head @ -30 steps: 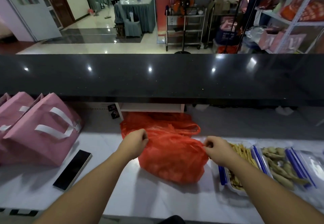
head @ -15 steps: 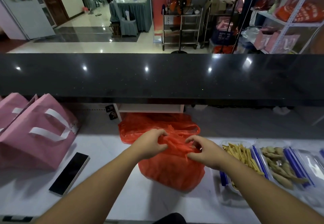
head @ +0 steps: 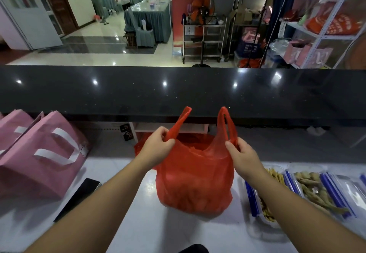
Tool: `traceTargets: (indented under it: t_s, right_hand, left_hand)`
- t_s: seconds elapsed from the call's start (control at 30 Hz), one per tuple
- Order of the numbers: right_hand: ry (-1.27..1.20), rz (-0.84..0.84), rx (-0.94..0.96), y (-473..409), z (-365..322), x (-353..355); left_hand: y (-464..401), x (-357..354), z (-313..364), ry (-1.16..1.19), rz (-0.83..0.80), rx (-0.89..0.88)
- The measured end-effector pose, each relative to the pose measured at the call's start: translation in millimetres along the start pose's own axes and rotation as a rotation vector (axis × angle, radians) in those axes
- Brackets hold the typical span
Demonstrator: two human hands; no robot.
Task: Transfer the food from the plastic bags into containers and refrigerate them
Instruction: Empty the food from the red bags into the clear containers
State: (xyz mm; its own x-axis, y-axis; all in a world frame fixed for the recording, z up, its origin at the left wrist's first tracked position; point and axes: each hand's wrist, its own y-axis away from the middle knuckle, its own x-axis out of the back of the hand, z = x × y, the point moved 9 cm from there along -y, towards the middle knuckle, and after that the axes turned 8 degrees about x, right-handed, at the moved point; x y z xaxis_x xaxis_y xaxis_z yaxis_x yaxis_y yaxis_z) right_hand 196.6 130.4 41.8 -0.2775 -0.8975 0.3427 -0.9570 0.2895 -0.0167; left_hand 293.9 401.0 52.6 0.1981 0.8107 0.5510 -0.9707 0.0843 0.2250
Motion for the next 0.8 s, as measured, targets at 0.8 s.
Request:
traceTargets:
  t_s: [0.8]
  right_hand:
    - [0.295,-0.024,0.233,-7.3,-89.7,-8.4]
  left_hand:
    - [66.9,1.8,155.5,-0.223,-0.076,-0.603]
